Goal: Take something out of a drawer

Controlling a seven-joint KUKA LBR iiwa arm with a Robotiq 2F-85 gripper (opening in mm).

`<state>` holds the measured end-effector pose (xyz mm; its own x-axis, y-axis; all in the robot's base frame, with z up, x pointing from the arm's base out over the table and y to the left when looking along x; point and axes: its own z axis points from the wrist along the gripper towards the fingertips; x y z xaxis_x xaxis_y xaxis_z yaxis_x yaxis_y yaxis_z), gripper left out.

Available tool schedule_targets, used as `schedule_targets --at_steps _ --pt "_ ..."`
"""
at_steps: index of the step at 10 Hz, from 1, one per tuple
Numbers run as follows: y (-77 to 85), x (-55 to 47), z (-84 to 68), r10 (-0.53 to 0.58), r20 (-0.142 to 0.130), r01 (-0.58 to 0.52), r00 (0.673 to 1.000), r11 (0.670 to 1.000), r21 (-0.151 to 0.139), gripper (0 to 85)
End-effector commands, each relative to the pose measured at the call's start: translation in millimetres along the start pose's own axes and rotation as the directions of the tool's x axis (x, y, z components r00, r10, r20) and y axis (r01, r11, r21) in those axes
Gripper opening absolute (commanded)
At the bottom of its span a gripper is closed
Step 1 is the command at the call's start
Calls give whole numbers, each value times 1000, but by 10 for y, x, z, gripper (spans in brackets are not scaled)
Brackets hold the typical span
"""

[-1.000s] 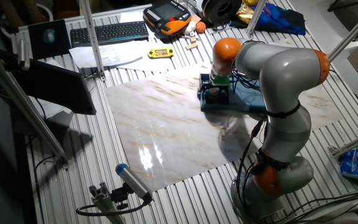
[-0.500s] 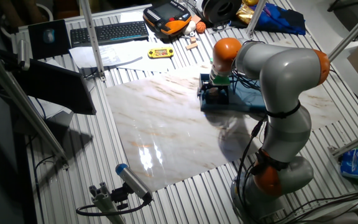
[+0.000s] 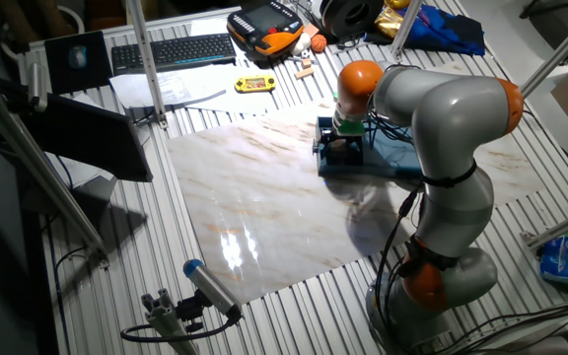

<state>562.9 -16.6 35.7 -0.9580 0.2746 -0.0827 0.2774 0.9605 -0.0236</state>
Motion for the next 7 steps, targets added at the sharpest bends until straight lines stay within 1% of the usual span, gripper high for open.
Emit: schedule_targets --at_steps 1,6,7 --pt "-5 3 3 -1 1 1 1000 1000 -2 680" --pt "-47 17 9 -10 0 10 1000 1000 -9 680" --pt "-42 15 9 -18 -4 18 1000 1000 -12 510"
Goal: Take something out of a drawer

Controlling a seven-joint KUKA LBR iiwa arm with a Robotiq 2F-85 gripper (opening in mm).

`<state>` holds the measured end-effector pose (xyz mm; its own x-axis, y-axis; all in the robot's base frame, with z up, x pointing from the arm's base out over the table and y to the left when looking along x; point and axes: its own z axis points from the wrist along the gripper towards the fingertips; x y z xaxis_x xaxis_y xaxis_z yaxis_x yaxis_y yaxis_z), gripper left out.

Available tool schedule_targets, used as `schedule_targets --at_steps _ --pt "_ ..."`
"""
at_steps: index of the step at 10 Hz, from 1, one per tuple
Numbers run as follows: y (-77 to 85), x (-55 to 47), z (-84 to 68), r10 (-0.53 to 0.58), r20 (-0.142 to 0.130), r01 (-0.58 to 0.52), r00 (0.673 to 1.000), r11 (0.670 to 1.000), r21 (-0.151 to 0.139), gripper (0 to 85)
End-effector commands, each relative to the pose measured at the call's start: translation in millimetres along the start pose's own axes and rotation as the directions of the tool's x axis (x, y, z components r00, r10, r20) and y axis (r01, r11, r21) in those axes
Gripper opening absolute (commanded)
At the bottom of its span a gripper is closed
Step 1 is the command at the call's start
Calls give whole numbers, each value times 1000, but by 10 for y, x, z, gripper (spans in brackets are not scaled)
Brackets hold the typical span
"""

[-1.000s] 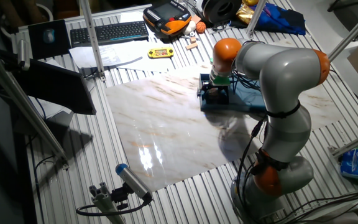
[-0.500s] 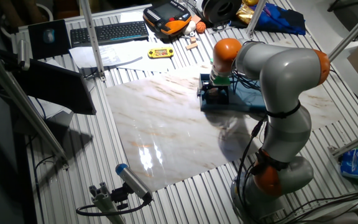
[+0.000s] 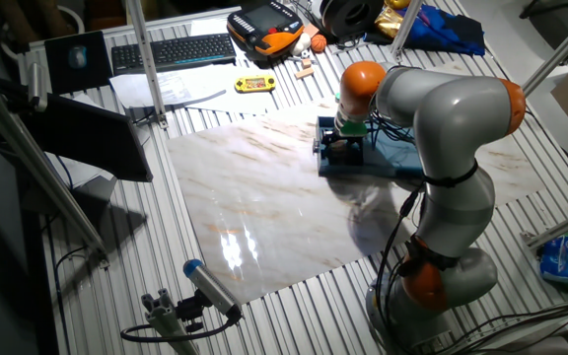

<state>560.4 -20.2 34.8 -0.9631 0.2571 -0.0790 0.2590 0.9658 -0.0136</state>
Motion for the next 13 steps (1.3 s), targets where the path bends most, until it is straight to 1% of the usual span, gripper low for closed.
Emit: schedule_targets --at_steps 1,3,5,6,7,9,11,12,13 --pt "3 -1 1 -7 -1 7 1000 1000 -2 340" --pt "4 -1 -4 -10 -3 10 1000 1000 -6 0" --pt "17 -9 -23 -5 -2 5 1000 1000 -6 0" --pt "42 -22 -58 2 -5 -2 1000 1000 -11 0" --pt "75 -38 -123 6 -12 -6 1000 1000 -9 0" --pt "142 -84 -311 15 -29 -15 999 1000 -6 0" --pt "174 -170 -585 15 -44 -15 999 1000 4 0" --pt "194 -188 -679 16 -42 -16 999 1000 6 0" --pt "232 -202 -769 24 -42 -24 999 1000 -2 0"
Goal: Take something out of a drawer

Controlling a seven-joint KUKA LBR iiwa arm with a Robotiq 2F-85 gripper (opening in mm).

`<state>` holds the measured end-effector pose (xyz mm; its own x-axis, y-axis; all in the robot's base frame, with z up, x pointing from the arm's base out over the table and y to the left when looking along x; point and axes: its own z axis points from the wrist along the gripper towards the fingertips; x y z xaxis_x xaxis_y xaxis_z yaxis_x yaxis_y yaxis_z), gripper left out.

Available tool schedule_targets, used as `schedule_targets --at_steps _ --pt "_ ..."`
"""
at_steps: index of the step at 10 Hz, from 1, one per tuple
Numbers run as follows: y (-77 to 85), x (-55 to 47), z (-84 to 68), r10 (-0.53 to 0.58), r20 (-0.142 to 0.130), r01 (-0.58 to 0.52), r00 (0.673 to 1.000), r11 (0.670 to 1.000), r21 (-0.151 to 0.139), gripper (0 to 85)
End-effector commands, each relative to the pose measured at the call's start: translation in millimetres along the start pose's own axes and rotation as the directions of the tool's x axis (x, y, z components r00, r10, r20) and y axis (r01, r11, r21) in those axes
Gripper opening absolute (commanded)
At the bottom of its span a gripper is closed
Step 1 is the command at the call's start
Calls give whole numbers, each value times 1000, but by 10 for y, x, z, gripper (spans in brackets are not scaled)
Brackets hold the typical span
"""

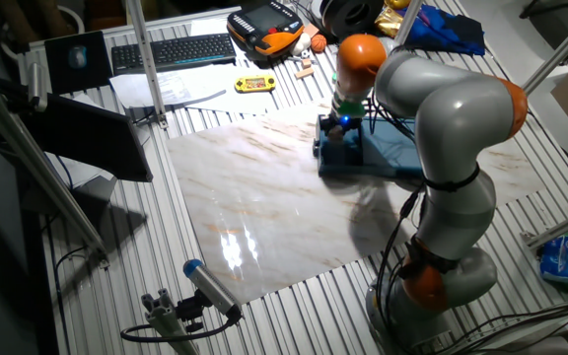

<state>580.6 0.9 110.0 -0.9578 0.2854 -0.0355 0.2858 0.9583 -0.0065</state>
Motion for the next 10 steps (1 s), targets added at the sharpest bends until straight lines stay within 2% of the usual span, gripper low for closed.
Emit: schedule_targets --at_steps 1,2,5,6,9,10 --pt "42 -9 -127 10 -3 -10 1000 1000 -7 0" --pt "125 -10 -226 18 -1 -18 1000 1000 -4 0" --pt "380 19 -384 49 4 -49 999 999 -8 0" --pt "509 39 -431 70 -7 -70 998 998 -3 0" --pt "878 88 -455 119 -11 -118 993 993 15 0" --pt "972 99 -420 120 -14 -120 993 993 13 0"
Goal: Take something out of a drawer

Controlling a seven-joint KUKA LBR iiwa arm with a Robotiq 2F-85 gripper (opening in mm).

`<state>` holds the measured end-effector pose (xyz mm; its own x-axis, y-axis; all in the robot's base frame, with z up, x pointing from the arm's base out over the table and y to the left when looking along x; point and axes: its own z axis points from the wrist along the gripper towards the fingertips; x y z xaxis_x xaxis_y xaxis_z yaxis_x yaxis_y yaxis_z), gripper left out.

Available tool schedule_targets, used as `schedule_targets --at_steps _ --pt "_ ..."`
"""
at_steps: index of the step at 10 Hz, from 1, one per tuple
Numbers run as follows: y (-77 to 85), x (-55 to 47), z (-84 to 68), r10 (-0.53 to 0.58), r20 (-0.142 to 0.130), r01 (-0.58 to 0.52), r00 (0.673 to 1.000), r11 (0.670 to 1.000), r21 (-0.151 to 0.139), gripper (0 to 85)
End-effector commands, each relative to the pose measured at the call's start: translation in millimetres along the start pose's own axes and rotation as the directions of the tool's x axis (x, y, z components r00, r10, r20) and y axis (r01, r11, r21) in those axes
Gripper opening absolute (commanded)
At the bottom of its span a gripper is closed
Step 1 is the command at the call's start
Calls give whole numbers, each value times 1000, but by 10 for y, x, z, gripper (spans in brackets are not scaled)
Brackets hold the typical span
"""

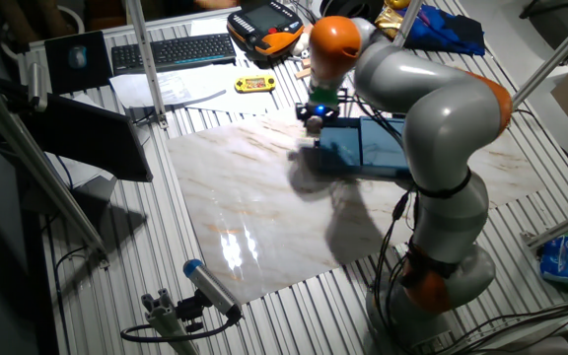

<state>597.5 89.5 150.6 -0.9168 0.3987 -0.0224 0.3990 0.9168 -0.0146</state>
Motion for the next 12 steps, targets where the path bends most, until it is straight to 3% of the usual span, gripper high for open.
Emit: schedule_targets --at_steps 1,3,6,8,10,12 --pt "157 77 66 2 3 -2 1000 1000 -4 0" --pt "304 188 197 -19 19 19 1000 999 31 0" --pt "492 254 478 -51 11 51 999 998 31 0" --pt "532 227 580 -75 -5 75 997 997 1 0" --pt "539 209 649 -106 -2 106 994 994 19 0" --pt "593 277 796 -103 18 103 994 994 32 0"
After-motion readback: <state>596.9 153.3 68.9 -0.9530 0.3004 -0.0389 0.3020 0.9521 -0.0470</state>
